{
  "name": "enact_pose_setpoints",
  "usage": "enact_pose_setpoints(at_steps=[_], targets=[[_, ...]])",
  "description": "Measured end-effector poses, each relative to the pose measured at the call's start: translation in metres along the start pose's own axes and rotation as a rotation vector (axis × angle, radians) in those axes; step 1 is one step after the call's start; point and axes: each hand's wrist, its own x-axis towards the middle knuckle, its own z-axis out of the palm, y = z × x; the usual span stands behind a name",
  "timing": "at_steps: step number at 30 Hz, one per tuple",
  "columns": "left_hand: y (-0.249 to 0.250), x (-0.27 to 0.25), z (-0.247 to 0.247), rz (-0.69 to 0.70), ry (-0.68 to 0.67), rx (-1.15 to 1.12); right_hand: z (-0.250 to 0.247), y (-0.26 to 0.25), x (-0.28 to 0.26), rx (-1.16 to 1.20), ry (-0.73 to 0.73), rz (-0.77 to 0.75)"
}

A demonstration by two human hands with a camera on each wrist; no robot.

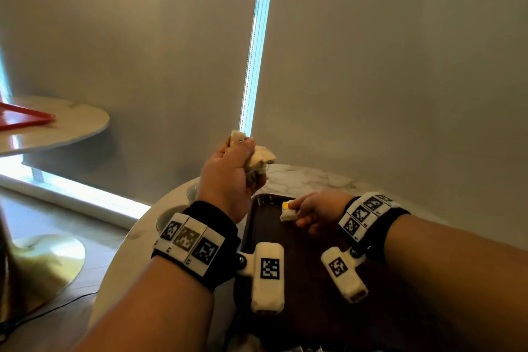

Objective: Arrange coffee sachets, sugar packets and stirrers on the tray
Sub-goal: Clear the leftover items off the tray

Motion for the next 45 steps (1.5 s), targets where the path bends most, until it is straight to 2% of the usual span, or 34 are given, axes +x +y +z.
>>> enact_pose_setpoints(at_steps=[3,8,17,22,25,29,31,35,39,42,45], targets=[[0.000,0.000,-0.001,0.000,-0.001,0.008,0.016,-0.004,0.011,-0.092,-0.082,0.010],[-0.002,0.000,-0.002,-0.015,0.004,0.038,0.028,-0.015,0.016,-0.273,-0.086,-0.040],[-0.003,-0.004,0.000,-0.026,0.003,0.057,0.028,-0.011,0.014,-0.225,-0.011,-0.042],[-0.003,-0.003,0.000,-0.037,0.011,0.043,0.031,-0.012,0.017,-0.356,-0.007,-0.043],[-0.003,-0.003,0.000,-0.037,0.011,0.055,0.032,-0.014,0.016,-0.442,-0.059,-0.057],[-0.004,-0.002,-0.001,-0.047,0.008,0.056,0.032,-0.012,0.016,-0.421,-0.050,-0.086],[-0.005,-0.002,0.000,-0.050,0.008,0.057,0.031,-0.009,0.017,-0.386,-0.061,-0.095],[-0.008,-0.002,0.002,-0.088,-0.001,0.047,0.019,-0.007,0.018,-0.075,0.000,-0.122],[-0.011,-0.001,0.004,-0.150,-0.004,0.013,0.000,-0.013,0.001,0.228,0.029,-0.278],[-0.014,-0.001,0.005,-0.181,-0.015,-0.032,-0.005,-0.024,-0.025,0.457,-0.054,-0.416],[-0.015,-0.003,0.005,-0.219,-0.023,-0.062,-0.004,-0.036,-0.045,0.458,-0.147,-0.536]])
